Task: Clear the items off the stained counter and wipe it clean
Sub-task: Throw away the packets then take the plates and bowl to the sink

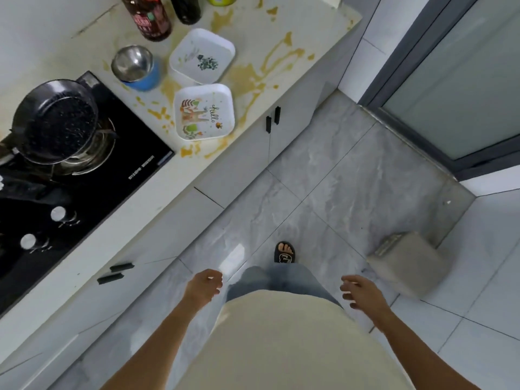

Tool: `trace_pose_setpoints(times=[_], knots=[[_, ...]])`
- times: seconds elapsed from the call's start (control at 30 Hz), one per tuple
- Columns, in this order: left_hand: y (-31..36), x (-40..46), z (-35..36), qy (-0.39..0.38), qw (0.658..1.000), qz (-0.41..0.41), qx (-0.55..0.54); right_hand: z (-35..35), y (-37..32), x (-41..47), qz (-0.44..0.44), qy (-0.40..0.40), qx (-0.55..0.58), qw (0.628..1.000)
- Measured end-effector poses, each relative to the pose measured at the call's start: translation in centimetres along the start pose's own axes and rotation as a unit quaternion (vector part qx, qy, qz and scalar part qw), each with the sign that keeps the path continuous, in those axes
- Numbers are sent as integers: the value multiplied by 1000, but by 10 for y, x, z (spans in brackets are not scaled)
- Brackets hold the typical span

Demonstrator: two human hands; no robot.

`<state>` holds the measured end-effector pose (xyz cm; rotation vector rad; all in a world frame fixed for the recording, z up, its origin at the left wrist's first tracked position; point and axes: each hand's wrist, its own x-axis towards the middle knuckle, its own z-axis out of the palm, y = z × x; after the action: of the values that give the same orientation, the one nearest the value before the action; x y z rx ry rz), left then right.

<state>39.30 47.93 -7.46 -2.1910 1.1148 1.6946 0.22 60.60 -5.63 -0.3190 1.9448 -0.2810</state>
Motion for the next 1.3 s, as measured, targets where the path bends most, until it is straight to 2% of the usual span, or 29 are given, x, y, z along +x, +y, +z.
trace_pose_setpoints(times=[0.1,0.3,0.43,0.53,0.63,0.8,1.0,1.17,1.3], knots=[[5,-2,1,-13,999,-24,22,-15,-64,29,-30,-20,2,999],[9,0,0,13,992,-115,-53,-22,-178,70,-122,-49,-37,991],[31,19,-7,4,989,-131,-76,-20,-231,91,-158,-50,-59,984],[56,38,-24,-13,987,-120,-109,-21,-254,105,-153,-57,-70,984],[90,54,-43,-31,989,-71,-126,-29,-261,114,-140,-69,-85,984],[158,74,-56,5,991,-25,-135,-54,-255,129,-69,-57,-123,988],[223,85,-65,35,990,24,-131,-92,-278,153,-37,-43,-151,987],[247,88,-57,68,981,-18,-181,-116,-343,186,-68,-67,-213,972],[249,80,-33,95,959,-99,-246,-122,-421,211,-150,-96,-276,944]])
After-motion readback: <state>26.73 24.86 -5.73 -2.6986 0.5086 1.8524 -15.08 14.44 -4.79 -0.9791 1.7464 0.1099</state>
